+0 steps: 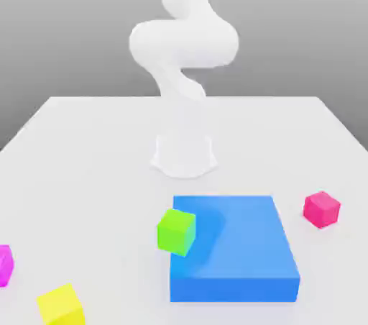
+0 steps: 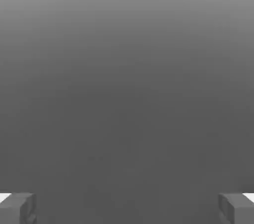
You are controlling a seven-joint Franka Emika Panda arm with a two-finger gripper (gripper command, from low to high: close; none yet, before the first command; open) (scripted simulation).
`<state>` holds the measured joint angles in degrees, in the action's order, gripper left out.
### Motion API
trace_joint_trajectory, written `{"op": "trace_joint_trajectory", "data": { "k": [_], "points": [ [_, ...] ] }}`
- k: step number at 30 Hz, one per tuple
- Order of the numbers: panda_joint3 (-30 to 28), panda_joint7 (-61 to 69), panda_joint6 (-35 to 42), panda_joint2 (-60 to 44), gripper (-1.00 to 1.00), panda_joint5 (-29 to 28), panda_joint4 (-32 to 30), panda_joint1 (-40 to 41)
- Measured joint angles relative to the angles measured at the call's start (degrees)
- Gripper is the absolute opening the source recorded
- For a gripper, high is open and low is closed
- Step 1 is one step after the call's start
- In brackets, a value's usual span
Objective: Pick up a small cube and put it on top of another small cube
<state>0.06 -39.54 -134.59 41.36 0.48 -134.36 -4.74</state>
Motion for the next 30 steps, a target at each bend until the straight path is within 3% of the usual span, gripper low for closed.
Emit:
{"op": "trace_joint_trajectory", "data": {
  "k": [10,19,24,30],
  "points": [
    [2.17,25.81,-11.36,-18.13,0.0,2.39,-10.42,-17.82],
    [7.72,47.37,-21.45,-34.11,0.0,2.8,-19.64,-30.32],
    [10.95,55.47,-27.23,-43.17,0.0,-1.6,-24.43,-37.71],
    [4.93,52.11,-36.92,-55.47,0.0,-8.59,-23.16,-41.42]
  ]
}}
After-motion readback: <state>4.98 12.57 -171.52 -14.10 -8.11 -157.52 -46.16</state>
